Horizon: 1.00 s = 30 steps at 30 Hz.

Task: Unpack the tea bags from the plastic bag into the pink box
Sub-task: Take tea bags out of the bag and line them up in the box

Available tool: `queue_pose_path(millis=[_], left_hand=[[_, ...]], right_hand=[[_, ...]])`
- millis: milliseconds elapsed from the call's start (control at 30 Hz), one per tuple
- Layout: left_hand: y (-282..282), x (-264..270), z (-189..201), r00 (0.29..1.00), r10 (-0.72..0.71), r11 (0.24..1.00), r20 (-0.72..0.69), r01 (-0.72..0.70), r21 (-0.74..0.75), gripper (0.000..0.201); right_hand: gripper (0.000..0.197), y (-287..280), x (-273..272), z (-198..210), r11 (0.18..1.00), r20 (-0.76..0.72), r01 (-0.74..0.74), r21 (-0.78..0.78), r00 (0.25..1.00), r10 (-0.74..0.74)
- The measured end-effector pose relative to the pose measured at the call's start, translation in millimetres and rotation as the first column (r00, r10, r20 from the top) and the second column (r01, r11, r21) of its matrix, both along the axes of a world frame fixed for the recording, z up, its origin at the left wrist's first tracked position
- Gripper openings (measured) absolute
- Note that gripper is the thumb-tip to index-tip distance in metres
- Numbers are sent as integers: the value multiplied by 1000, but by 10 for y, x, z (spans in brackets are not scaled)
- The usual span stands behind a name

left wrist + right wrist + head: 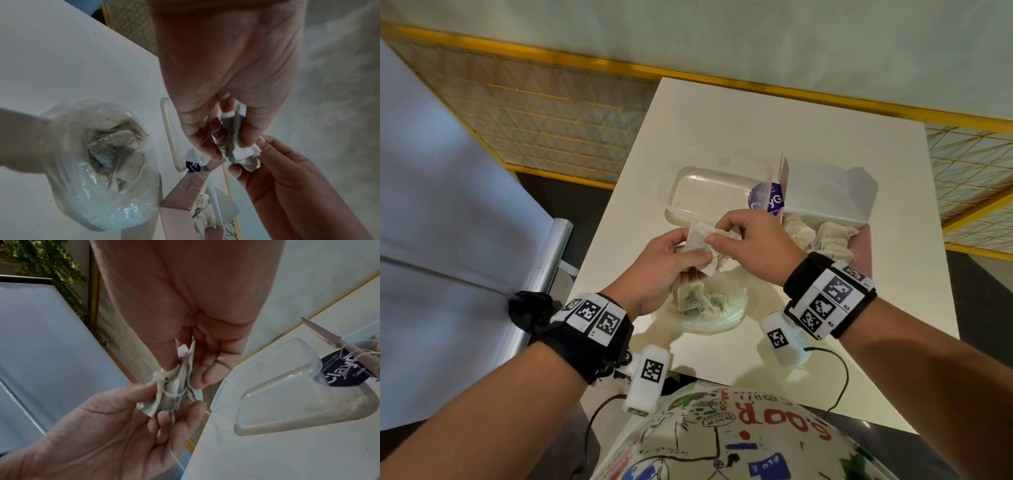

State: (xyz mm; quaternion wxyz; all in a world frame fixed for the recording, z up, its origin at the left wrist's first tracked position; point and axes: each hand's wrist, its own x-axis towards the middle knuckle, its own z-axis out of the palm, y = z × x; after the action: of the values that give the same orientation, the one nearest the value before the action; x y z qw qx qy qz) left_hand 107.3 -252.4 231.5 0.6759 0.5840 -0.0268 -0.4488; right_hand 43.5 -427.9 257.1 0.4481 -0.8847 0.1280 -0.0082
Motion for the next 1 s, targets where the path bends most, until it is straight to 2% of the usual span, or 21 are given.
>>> queue_pose_path(millis=[100, 233, 333, 433, 533, 800, 1000], left_hand=[[-18, 0, 7, 1000, 11, 1000, -3, -11, 15, 36], [-44, 20, 11, 997, -24, 996, 76, 18, 86, 37], [-57, 28, 23, 993, -47, 994, 111, 36, 105, 48], [-55, 30, 40, 991, -44, 994, 126, 31, 103, 52], [-62, 5, 50, 990, -59, 994, 128, 47, 95, 48], [-102, -21, -2, 981, -100, 987, 168, 76, 144, 24], [-146, -69, -27, 975, -139, 979, 171, 109, 172, 14]], right_hand=[[29, -12, 1, 6, 1000, -20, 2, 27, 1000, -1], [41, -35, 39, 23, 998, -63, -18, 64, 998, 22], [32, -60, 81, -5, 993, -65, -27, 118, 997, 35], [26, -102, 62, -18, 958, -81, 20, 288, 997, 3], [25, -144, 20, -42, 898, -101, 86, 432, 994, -47], [22, -265, -86, -127, 902, -27, 133, 410, 991, -134], [22, -403, -167, -181, 851, -39, 202, 485, 977, -209]])
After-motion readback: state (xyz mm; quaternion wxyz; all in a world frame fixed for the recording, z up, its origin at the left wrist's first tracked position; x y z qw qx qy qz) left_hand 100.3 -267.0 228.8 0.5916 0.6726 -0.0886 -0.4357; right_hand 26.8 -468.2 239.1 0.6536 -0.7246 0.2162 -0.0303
